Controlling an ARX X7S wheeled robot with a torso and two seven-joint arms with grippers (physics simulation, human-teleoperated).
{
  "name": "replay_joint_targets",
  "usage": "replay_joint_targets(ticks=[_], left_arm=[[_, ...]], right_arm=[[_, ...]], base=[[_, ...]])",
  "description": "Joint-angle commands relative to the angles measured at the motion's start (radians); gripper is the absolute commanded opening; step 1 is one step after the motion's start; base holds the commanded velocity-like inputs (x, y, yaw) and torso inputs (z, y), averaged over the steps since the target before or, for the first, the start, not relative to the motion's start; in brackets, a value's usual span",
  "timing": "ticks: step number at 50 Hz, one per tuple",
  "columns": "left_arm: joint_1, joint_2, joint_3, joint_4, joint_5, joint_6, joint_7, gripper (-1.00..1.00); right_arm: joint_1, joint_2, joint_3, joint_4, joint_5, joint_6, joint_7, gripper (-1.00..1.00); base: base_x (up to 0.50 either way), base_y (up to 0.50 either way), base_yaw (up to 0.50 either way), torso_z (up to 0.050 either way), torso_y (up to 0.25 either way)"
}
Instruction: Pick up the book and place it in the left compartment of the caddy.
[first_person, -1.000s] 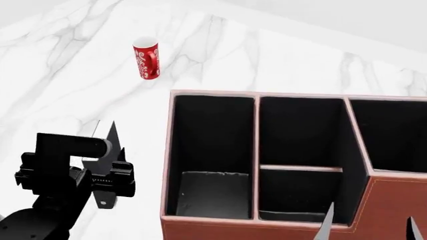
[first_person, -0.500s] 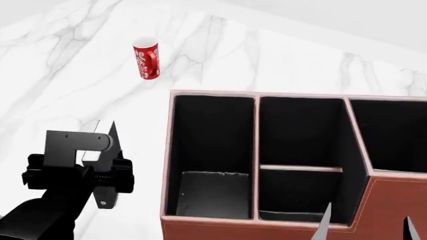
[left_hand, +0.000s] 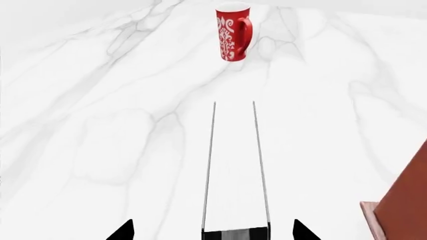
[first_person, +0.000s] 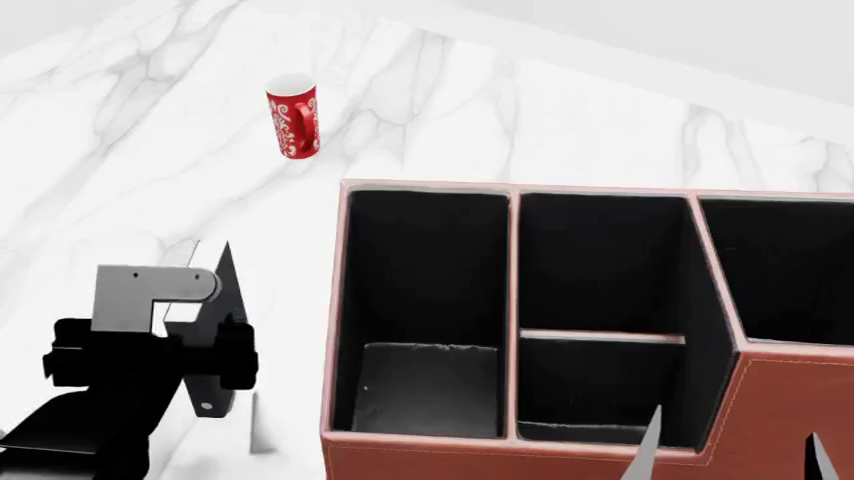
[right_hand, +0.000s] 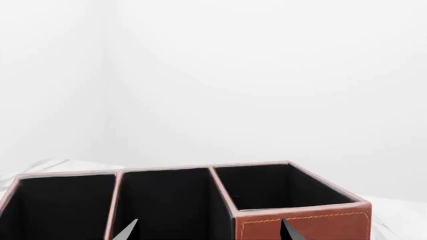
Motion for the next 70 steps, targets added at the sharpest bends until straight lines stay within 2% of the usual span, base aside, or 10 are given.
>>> replay_joint_targets(ticks=[1,20,21,50,57,63,70], left_arm=[[-0.029,0.037,-0.059,-0.114,0.060,0.095,0.017,1.00],[-0.026,0.047,-0.137,-0.114,0.132,0.079,0.045,1.00],[-0.025,0.049,-0.137,-0.114,0.137,0.081,0.051,-1.00],[-0.031,0.056,-0.180,-0.108,0.184,0.116,0.072,-1.00],[0.142,0.029,-0.162,0.465,0.164,-0.188,0.054,-1.00],[0.207,0.010,-0.151,0.758,0.148,-0.336,0.038,-1.00],[0.244,-0.008,-0.129,1.004,0.147,-0.457,0.010,-1.00]], right_arm=[[-0.002,-0.017,0.026,-0.001,0.004,-0.005,-0.035,1.00],[-0.001,-0.013,0.020,0.000,0.008,-0.013,-0.033,1.00],[-0.001,-0.013,0.020,-0.001,0.008,-0.013,-0.033,1.00],[0.003,-0.009,0.008,0.014,0.006,-0.024,-0.029,1.00],[0.005,-0.007,0.006,0.013,0.007,-0.022,-0.027,1.00],[0.002,-0.005,0.006,0.006,0.009,-0.019,-0.024,1.00],[0.000,-0.003,0.005,0.005,0.010,-0.021,-0.023,1.00]], base=[[0.00,0.00,0.00,0.000,0.000],[0.00,0.00,0.00,0.000,0.000],[0.00,0.00,0.00,0.000,0.000],[0.00,0.00,0.00,0.000,0.000],[0.00,0.00,0.00,0.000,0.000],[0.00,0.00,0.00,0.000,0.002],[0.00,0.00,0.00,0.000,0.001]])
